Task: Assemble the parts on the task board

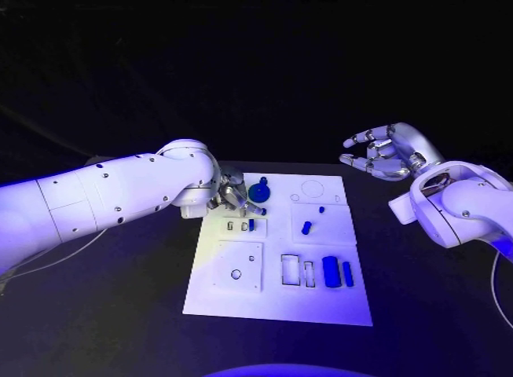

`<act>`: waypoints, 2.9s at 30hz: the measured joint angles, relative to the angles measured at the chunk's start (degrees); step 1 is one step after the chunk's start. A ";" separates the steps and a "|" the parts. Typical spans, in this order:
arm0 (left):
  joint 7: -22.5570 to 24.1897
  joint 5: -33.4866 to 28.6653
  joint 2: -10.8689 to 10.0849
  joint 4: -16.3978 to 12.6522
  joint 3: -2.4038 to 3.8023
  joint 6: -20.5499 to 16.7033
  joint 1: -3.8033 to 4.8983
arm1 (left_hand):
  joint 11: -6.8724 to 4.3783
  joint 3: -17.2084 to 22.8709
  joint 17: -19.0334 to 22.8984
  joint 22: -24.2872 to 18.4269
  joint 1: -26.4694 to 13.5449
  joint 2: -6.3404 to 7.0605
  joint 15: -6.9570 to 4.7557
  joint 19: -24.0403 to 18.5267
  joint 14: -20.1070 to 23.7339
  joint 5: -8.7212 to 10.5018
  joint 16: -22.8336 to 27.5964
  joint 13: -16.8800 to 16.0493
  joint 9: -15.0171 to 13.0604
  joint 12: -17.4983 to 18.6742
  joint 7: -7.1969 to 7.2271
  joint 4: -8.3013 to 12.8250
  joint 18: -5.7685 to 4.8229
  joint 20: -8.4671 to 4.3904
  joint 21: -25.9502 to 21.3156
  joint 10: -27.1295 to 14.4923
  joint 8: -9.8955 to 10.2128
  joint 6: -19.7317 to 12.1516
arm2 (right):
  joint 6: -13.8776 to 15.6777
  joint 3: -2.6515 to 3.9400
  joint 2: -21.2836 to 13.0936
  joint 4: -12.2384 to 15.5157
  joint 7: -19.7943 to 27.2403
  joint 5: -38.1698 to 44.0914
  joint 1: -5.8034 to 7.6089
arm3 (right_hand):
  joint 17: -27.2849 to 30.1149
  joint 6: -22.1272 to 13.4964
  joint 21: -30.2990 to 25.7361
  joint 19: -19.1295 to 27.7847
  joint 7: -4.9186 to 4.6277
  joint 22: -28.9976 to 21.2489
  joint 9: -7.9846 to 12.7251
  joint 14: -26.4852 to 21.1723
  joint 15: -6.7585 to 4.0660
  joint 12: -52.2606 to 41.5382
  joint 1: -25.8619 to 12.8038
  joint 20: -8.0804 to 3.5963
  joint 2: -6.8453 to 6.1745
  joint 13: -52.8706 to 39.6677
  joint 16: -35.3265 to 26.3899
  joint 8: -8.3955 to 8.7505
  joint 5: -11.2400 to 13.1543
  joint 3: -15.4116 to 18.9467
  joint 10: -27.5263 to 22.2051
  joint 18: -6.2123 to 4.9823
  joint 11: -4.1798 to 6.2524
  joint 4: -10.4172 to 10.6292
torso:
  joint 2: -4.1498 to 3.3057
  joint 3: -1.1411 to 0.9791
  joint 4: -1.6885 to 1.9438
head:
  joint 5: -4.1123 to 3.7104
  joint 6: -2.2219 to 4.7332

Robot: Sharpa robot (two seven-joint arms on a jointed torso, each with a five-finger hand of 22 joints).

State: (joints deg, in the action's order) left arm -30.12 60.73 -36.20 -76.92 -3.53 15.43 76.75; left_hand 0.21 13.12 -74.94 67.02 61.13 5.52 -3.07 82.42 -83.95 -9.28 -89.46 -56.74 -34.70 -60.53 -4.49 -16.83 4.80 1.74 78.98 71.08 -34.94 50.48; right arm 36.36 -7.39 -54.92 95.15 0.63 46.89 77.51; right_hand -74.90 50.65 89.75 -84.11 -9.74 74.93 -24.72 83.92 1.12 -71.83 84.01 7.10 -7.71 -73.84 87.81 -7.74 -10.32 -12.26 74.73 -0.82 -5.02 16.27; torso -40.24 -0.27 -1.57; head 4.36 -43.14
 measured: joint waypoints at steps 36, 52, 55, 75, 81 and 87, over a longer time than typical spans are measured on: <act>-0.73 -0.82 1.93 1.49 -0.84 3.59 0.02 | 0.00 0.18 0.02 1.33 2.28 -0.61 0.01 0.41 0.00 -0.49 -0.20 -0.26 -1.76 -0.27 0.01 0.17 0.01 0.01 0.65 -0.01 -0.56 -0.83 | -0.69 -0.03 0.89 -0.77 -1.12 0.45 -0.16 | -0.03 0.00 0.00 0.00 0.00 -0.02 0.04 0.00 0.00 0.22 -0.23 0.00 -0.23 0.18 0.00 0.00 -0.54 -0.16 0.00 0.00 0.00 0.16 | -0.13 -0.07 -0.04 | -0.40 -0.91; -0.74 -1.96 1.92 1.35 -0.91 4.34 0.02 | 0.01 0.93 0.02 1.65 3.98 -0.84 0.01 0.41 0.01 -0.49 -0.19 -0.43 -2.27 -0.50 0.02 0.21 0.01 0.01 0.83 -0.01 -0.56 -1.24 | -0.89 -0.05 1.16 -1.12 -1.52 0.89 -0.34 | -0.02 0.00 0.00 0.00 0.00 0.02 0.04 0.00 0.00 0.22 -0.55 0.00 0.10 0.18 -0.22 0.00 -0.54 -0.16 0.00 0.00 0.00 0.16 | -0.17 -0.09 -0.01 | -0.40 -1.21; -0.74 -2.07 1.92 1.35 -0.92 4.39 0.02 | 0.01 1.22 0.02 1.72 4.03 -0.85 0.01 0.41 0.00 -0.49 -0.18 -0.43 -2.34 -0.49 0.02 0.40 0.01 0.01 1.02 -0.01 -0.55 -1.24 | -0.91 -0.05 1.17 -1.13 -1.56 0.94 -0.35 | -0.02 0.00 0.00 0.00 0.00 0.02 0.04 0.00 0.00 0.23 -0.54 0.00 0.09 0.18 -0.22 0.00 -0.54 -0.16 0.00 0.00 -0.01 0.16 | -0.17 -0.10 -0.03 | -0.37 -1.21; -0.76 -2.68 2.25 1.75 -1.18 4.87 0.01 | 0.01 4.94 0.03 2.60 7.49 -1.49 0.01 0.40 0.00 -0.49 -0.18 -1.08 -3.23 -1.04 0.01 0.45 0.01 0.01 1.50 -0.01 -0.55 -1.24 | -1.04 -0.06 1.24 -1.15 -1.76 1.09 -0.37 | -0.01 0.00 0.00 0.00 0.00 0.01 0.03 0.00 0.00 0.22 -0.54 0.00 0.09 0.18 -0.22 -0.23 -0.54 -0.15 0.00 0.00 -0.01 0.16 | -0.26 -0.14 -0.07 | -0.53 -1.59; -0.76 -2.91 2.26 1.75 -1.18 5.11 0.03 | 0.01 8.33 0.03 2.98 9.64 -0.96 -0.20 0.40 -0.21 -0.48 -0.18 -1.17 -3.84 -1.04 0.15 0.79 0.01 0.01 1.72 -0.01 -0.48 -1.37 | -1.10 -0.06 1.30 -1.19 -1.79 1.11 -0.41 | -0.01 0.00 0.00 0.00 0.00 0.00 0.03 0.00 0.00 0.22 -0.54 0.00 0.09 0.23 -0.22 -0.23 -0.54 -0.15 0.01 -0.01 -0.01 0.16 | -0.24 -0.14 -0.04 | -0.54 -1.75; -0.75 -3.39 2.25 1.75 -1.17 5.20 0.05 | 0.00 16.62 0.03 3.39 12.23 0.57 -0.41 0.61 0.00 -0.38 -0.18 -1.17 -4.29 -1.04 -0.01 2.94 0.01 -0.20 1.97 0.00 0.15 -1.90 | -1.15 -0.07 1.32 -1.21 -1.82 1.13 -0.44 | 0.00 0.00 0.00 0.00 0.00 0.00 0.03 0.00 0.00 0.22 -0.54 0.00 0.09 0.23 -0.22 -0.23 -0.54 -0.15 0.01 0.00 -0.01 0.16 | -0.22 -0.14 -0.04 | -0.54 -1.82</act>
State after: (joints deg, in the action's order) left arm -30.88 57.35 -33.95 -75.17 -4.70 20.63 76.80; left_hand 0.21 29.74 -74.91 70.42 73.36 6.09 -3.48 83.03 -83.94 -9.66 -89.64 -57.91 -38.99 -61.57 -4.50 -13.90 4.81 1.55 80.96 71.08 -34.79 48.57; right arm 35.21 -7.46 -53.60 93.94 -1.19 48.02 77.07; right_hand -74.91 50.65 89.75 -84.11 -9.74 74.92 -24.69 83.93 1.12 -71.61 83.47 7.09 -7.62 -73.61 87.59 -7.97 -10.86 -12.42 74.73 -0.82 -5.02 16.43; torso -40.46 -0.42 -1.60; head 3.82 -44.96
